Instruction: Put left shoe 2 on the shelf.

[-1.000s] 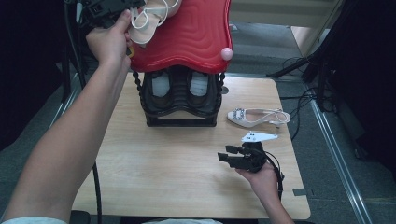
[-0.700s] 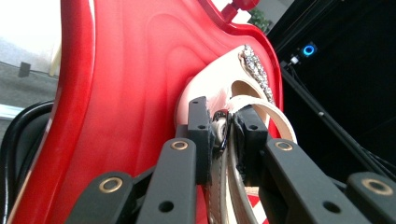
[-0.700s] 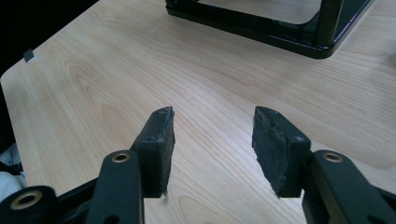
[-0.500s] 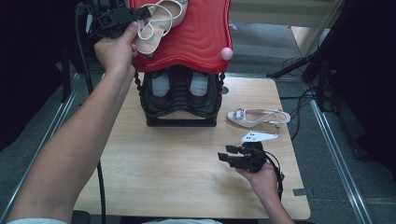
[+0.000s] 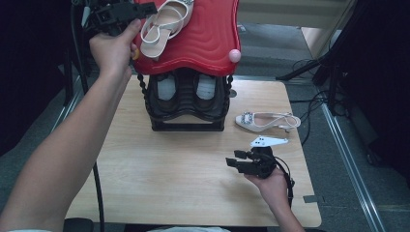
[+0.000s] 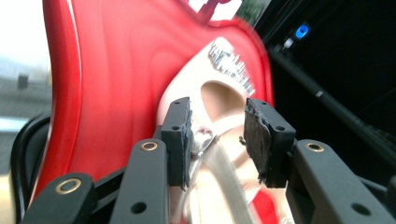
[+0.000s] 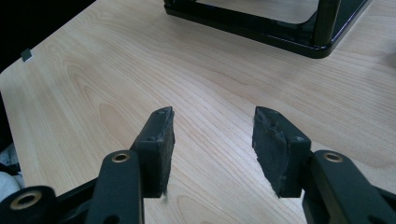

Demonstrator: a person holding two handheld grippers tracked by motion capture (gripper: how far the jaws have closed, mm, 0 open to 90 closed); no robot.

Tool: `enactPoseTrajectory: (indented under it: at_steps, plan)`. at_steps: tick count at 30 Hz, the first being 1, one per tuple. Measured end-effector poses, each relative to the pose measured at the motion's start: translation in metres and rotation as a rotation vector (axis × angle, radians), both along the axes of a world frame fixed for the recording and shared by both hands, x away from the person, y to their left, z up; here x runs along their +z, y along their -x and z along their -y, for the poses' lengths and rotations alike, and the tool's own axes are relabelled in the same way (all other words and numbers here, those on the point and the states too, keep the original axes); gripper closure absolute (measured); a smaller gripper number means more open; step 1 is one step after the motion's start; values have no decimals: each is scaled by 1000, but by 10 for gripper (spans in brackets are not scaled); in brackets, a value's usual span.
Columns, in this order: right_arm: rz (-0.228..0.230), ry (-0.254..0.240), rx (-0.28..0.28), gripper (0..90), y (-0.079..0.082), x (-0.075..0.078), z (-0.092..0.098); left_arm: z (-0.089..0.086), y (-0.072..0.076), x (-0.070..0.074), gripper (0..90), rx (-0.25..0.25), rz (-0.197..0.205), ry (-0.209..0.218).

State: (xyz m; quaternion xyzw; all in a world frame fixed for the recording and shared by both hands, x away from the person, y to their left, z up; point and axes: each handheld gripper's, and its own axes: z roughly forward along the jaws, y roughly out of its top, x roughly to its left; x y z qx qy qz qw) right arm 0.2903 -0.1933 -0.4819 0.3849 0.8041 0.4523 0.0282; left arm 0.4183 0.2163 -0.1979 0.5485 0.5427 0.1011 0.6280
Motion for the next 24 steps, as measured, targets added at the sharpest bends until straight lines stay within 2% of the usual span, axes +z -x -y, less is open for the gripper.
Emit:
enactPoseTrajectory:
  at_steps: [1, 2, 4, 10, 18, 24]
  plan:
    - [3, 1, 1, 502, 0, 0, 0, -2, 2, 3, 615, -1, 5, 15]
    - [3, 2, 0, 502, 0, 0, 0, -4, 3, 5, 612, -2, 9, 12]
    - [4, 2, 0, 502, 0, 0, 0, -7, 6, 9, 612, 12, 22, -19]
    - [5, 5, 3, 502, 1, 1, 0, -26, 10, 10, 597, 20, 12, -62]
    - [8, 8, 0, 502, 0, 0, 1, -56, 13, -4, 595, 66, -3, -87]
    - [7, 6, -3, 501, 0, 0, 2, -76, 15, -20, 593, 81, -30, -80]
